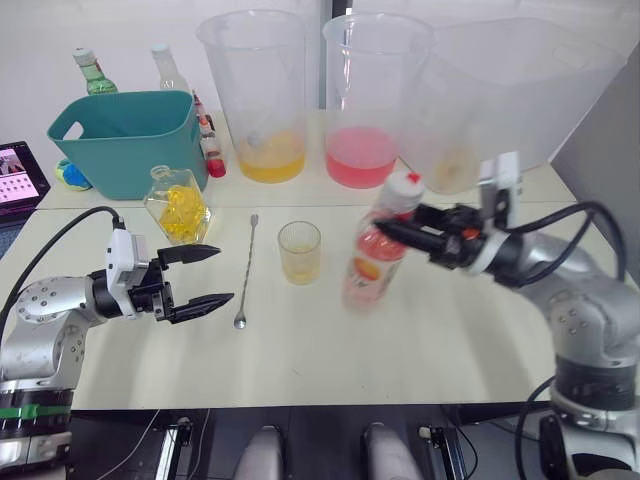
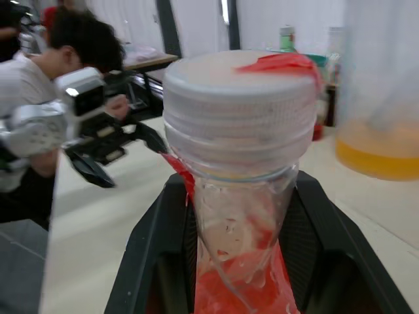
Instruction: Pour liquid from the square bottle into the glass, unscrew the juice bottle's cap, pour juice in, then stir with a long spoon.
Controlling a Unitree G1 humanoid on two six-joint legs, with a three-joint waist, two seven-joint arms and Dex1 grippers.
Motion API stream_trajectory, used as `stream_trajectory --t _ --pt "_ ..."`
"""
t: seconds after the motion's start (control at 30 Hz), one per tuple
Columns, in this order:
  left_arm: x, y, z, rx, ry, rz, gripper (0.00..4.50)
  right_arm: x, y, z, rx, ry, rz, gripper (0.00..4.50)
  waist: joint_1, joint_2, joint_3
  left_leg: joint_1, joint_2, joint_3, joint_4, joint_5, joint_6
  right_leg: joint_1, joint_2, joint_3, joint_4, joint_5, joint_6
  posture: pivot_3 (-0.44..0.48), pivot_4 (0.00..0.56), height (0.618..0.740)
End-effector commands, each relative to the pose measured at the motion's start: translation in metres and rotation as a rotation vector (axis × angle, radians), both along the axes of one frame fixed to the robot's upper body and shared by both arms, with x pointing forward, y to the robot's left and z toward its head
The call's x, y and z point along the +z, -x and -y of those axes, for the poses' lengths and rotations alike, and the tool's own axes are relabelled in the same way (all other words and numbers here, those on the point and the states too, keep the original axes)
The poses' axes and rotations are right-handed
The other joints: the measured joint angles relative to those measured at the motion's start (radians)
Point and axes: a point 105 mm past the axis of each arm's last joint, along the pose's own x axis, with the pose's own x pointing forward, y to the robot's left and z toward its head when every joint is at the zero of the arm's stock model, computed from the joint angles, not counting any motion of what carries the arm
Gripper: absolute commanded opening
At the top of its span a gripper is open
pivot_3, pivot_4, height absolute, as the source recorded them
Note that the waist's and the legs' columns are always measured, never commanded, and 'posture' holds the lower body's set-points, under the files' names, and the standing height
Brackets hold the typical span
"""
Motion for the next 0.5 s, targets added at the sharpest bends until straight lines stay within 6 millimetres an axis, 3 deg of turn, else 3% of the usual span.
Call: stream_trajectory --t 0.03,0.17,0.5 --pt "0.003 0.000 0.000 -0.029 -0.027 0.023 4.50 0.002 0.015 -0.019 0.040 -0.005 0.047 1.19 0.000 0.000 0.000 -0.001 0.000 0.000 0.000 0.000 0.000 -0.001 0.000 0.000 0.001 0.000 0.000 0.000 0.150 0.740" --pt "0.004 0.000 0.000 -0.040 -0.039 0.026 4.50 -0.011 0.014 -0.036 0.044 -0.010 0.037 1.19 0.001 0.000 0.000 -0.002 0.000 0.000 0.000 0.000 0.000 -0.002 0.000 0.000 0.002 0.000 0.000 0.000 0.150 0.740" --pt "0.012 0.004 -0.011 -0.029 -0.057 0.014 4.50 -0.035 0.009 -0.049 0.029 -0.031 0.004 1.19 0.001 -0.001 0.000 -0.003 0.000 -0.001 0.001 0.000 -0.001 -0.003 0.000 0.000 0.002 0.000 0.000 0.000 0.150 0.740"
